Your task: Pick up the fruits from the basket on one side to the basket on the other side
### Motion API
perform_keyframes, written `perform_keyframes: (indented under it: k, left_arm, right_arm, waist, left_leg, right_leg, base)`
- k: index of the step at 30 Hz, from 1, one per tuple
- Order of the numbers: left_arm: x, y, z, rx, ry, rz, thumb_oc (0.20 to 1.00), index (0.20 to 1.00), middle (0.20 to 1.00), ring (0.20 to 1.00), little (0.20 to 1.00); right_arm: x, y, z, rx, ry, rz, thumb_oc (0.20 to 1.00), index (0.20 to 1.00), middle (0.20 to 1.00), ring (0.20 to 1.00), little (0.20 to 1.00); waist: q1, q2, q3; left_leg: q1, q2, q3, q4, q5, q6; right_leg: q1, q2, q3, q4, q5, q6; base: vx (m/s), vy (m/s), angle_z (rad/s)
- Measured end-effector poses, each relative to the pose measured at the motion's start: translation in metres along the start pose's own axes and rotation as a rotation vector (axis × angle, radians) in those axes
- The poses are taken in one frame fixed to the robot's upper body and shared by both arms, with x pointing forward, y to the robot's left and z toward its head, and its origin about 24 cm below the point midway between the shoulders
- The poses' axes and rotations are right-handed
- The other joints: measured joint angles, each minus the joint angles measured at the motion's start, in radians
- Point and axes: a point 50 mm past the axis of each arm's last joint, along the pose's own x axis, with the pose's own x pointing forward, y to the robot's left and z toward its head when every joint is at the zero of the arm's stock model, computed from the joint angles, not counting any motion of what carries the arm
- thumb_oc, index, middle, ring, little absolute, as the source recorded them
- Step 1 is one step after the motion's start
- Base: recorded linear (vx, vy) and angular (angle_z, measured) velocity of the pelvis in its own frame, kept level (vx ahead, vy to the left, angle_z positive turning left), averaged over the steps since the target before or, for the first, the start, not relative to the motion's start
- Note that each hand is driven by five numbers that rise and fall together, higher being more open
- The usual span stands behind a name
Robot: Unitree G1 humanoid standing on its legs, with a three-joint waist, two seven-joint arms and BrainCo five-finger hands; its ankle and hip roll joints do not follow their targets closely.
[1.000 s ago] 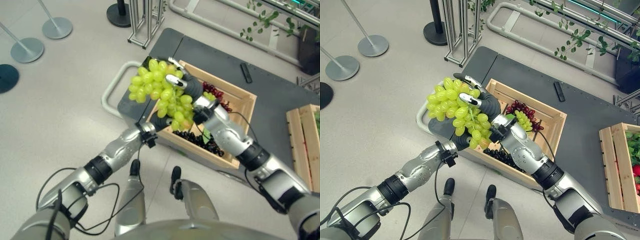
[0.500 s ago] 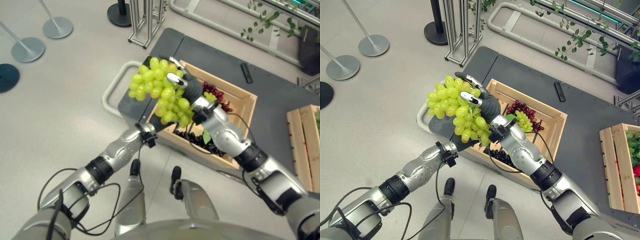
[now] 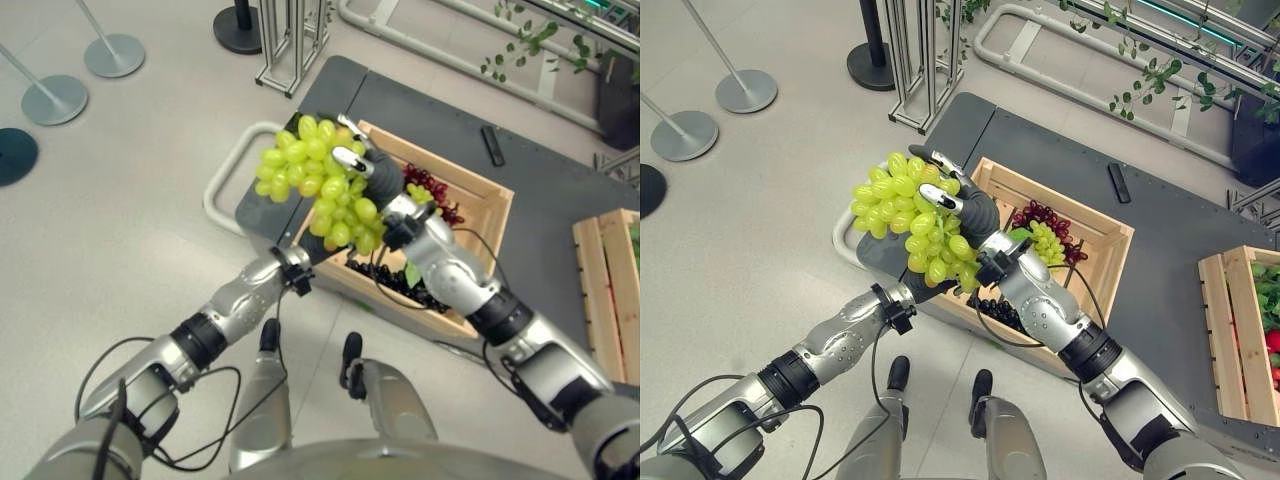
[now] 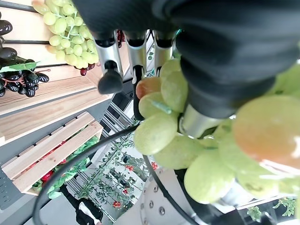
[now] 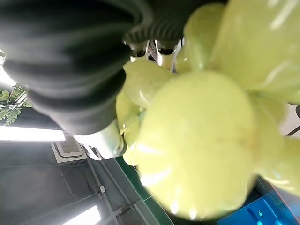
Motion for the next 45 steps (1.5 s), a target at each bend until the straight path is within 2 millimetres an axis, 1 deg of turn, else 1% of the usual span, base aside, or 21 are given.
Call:
perform_keyframes:
  k: [7,8,9,10,12,13,15,19,24,26,29,32,45]
  left_arm:
    - [-0.001,0.001,0.000,-0.005,-0.008,0.010,0.200,0.200,0.200,0.200,0.200]
    - [-0.003,0.003,0.000,0.000,-0.006,0.016,0.200,0.200,0.200,0.200,0.200]
    - [-0.005,0.004,-0.001,-0.013,-0.017,0.028,0.200,0.200,0.200,0.200,0.200]
    - [-0.007,0.006,0.000,-0.014,-0.020,0.039,0.200,0.200,0.200,0.200,0.200]
    - [-0.010,0.010,0.003,-0.019,-0.041,0.059,0.200,0.200,0.200,0.200,0.200]
    - [-0.013,0.014,0.007,-0.022,-0.065,0.080,0.200,0.200,0.200,0.200,0.200]
    - [-0.018,0.020,0.013,-0.012,-0.085,0.106,0.200,0.200,0.200,0.200,0.200]
    - [-0.025,0.028,0.019,-0.006,-0.111,0.145,0.200,0.200,0.200,0.200,0.200]
    - [-0.036,0.035,0.017,-0.013,-0.115,0.196,0.200,0.200,0.200,0.200,0.200]
    - [-0.040,0.038,0.016,-0.010,-0.108,0.210,0.200,0.200,0.200,0.200,0.200]
    - [-0.040,0.038,0.018,-0.008,-0.114,0.214,0.200,0.200,0.200,0.200,0.200]
    - [-0.043,0.042,0.024,-0.004,-0.140,0.233,0.200,0.200,0.200,0.200,0.200]
    - [-0.043,0.042,0.024,-0.004,-0.146,0.243,0.200,0.200,0.200,0.200,0.200]
  right_arm:
    - [-0.003,-0.003,0.003,-0.019,0.005,-0.007,0.200,0.200,0.200,0.200,0.200]
    - [-0.003,-0.003,0.004,-0.021,0.004,-0.009,0.272,0.272,0.272,0.272,0.272]
    - [-0.005,-0.005,0.006,-0.027,0.001,-0.014,1.000,1.000,1.000,1.000,1.000]
    - [-0.006,-0.006,0.007,-0.031,-0.001,-0.017,1.000,1.000,1.000,1.000,1.000]
    - [-0.013,-0.012,0.015,-0.083,0.015,-0.025,1.000,1.000,1.000,1.000,1.000]
    - [-0.021,-0.020,0.023,-0.123,0.016,-0.055,1.000,1.000,1.000,1.000,1.000]
    - [-0.030,-0.028,0.031,-0.145,-0.003,-0.098,1.000,1.000,1.000,1.000,1.000]
    - [-0.039,-0.035,0.037,-0.153,-0.033,-0.146,1.000,1.000,1.000,1.000,1.000]
    - [-0.052,-0.041,0.037,-0.155,-0.041,-0.197,1.000,1.000,1.000,1.000,1.000]
    - [-0.052,-0.042,0.037,-0.155,-0.039,-0.202,1.000,1.000,1.000,1.000,1.000]
    - [-0.052,-0.042,0.037,-0.156,-0.039,-0.202,1.000,1.000,1.000,1.000,1.000]
    - [-0.052,-0.042,0.036,-0.169,-0.034,-0.201,1.000,1.000,1.000,1.000,1.000]
    - [-0.052,-0.042,0.036,-0.170,-0.032,-0.202,1.000,1.000,1.000,1.000,1.000]
  waist:
    - [0.000,0.000,0.000]
    - [0.000,0.000,0.000]
    - [-0.001,0.000,0.000]
    - [-0.002,0.000,0.000]
    - [-0.001,0.000,0.000]
    - [0.001,0.000,0.000]
    - [0.000,0.000,0.000]
    - [-0.002,-0.002,0.001]
    - [-0.004,-0.004,0.003]
    - [-0.004,-0.005,0.005]
    - [-0.001,-0.007,0.013]
    - [-0.001,-0.009,0.034]
    - [-0.002,-0.009,0.035]
  left_leg:
    - [-0.001,0.000,0.000,0.000,0.000,0.000]
    - [-0.001,0.000,0.000,0.000,0.000,0.000]
    - [-0.001,0.000,0.000,-0.001,0.000,0.001]
    - [-0.002,0.001,0.000,-0.001,0.000,0.001]
    - [-0.003,0.002,0.000,-0.003,-0.001,0.001]
    - [-0.004,0.002,0.000,-0.004,0.000,0.001]
    - [-0.004,0.001,0.000,-0.007,0.000,0.001]
    - [-0.004,0.000,0.001,-0.010,-0.001,0.002]
    - [-0.004,0.001,0.001,-0.016,-0.001,0.002]
    - [-0.004,0.002,0.002,-0.017,-0.002,0.002]
    - [-0.002,0.001,0.002,-0.017,-0.002,0.002]
    - [0.001,0.002,0.002,-0.017,-0.002,0.002]
    - [0.001,0.003,0.005,-0.017,-0.004,0.003]
  right_leg:
    - [-0.001,0.000,0.000,0.000,-0.002,0.003]
    - [-0.001,0.000,0.000,0.000,-0.002,0.003]
    - [-0.001,0.000,0.000,-0.001,-0.002,0.004]
    - [-0.001,0.000,0.000,-0.001,-0.002,0.004]
    - [-0.003,0.000,0.000,-0.002,-0.003,0.004]
    - [-0.003,0.000,0.000,-0.003,-0.003,0.004]
    - [-0.004,0.000,0.000,-0.004,-0.003,0.004]
    - [-0.006,0.000,0.000,-0.005,-0.001,0.002]
    - [-0.005,0.001,0.000,-0.014,0.000,0.001]
    - [-0.005,0.001,0.000,-0.016,0.000,0.001]
    - [-0.004,0.001,0.000,-0.016,0.000,0.001]
    - [0.000,0.001,0.000,-0.016,0.000,0.002]
    - [-0.001,0.001,0.003,-0.020,0.001,0.002]
  base:
    - [0.00,0.000,0.00]
    - [0.00,0.000,0.00]
    - [0.00,0.000,0.00]
    - [0.00,0.000,0.00]
    - [0.00,0.000,0.00]
    - [0.00,0.000,0.00]
    - [0.00,0.000,0.00]
    - [0.00,0.000,0.00]
    - [0.00,0.000,0.00]
    - [0.00,0.000,0.00]
    - [0.00,0.000,0.00]
    - [0.00,0.000,0.00]
    - [0.00,0.000,0.00]
